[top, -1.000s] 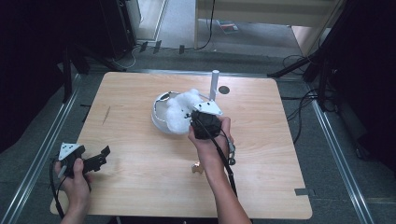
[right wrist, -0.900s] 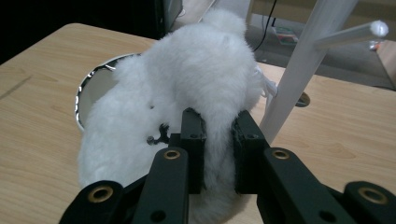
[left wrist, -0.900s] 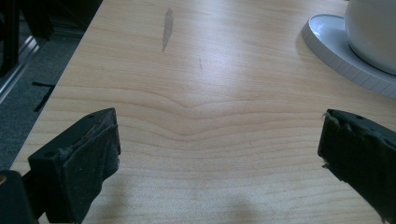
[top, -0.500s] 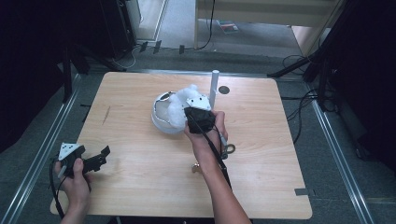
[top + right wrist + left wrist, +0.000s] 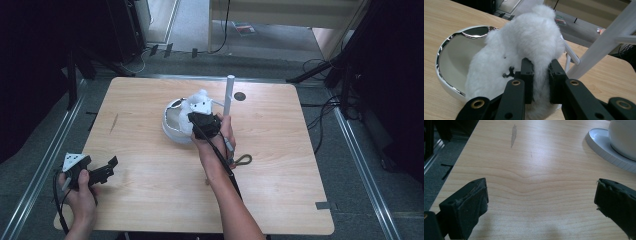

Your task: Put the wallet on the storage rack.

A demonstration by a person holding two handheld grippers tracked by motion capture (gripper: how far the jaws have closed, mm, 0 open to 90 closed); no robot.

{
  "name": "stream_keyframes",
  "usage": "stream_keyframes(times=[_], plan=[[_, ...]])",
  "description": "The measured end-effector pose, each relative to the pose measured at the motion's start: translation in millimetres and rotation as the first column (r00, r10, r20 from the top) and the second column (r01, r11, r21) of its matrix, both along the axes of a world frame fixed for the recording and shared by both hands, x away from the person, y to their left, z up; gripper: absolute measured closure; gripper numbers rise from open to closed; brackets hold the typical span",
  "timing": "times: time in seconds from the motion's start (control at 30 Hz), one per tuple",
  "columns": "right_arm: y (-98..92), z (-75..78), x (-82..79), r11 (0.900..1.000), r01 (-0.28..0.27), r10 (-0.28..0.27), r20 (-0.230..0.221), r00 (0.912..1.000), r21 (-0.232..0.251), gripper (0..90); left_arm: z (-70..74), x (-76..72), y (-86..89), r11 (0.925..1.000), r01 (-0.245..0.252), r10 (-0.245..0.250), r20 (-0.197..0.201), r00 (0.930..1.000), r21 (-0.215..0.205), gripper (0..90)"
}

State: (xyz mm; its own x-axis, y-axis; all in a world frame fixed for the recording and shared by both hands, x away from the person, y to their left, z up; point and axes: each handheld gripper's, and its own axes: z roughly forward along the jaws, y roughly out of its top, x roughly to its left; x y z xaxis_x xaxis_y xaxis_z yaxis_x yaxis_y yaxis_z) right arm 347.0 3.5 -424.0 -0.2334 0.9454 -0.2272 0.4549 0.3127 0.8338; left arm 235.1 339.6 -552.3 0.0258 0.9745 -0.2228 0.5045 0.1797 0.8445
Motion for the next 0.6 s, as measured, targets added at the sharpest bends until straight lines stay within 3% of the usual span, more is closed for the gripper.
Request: stream_keyframes(times=[0.6], plan=[[21.5,-16.6,14.5,1.0,-0.013,0.013,-0.003,0.9999,-0.022,77.1,0.0,0.0,0.1,1.0,-0.001,0.001,0.0,1.0,-0.001,0.0]])
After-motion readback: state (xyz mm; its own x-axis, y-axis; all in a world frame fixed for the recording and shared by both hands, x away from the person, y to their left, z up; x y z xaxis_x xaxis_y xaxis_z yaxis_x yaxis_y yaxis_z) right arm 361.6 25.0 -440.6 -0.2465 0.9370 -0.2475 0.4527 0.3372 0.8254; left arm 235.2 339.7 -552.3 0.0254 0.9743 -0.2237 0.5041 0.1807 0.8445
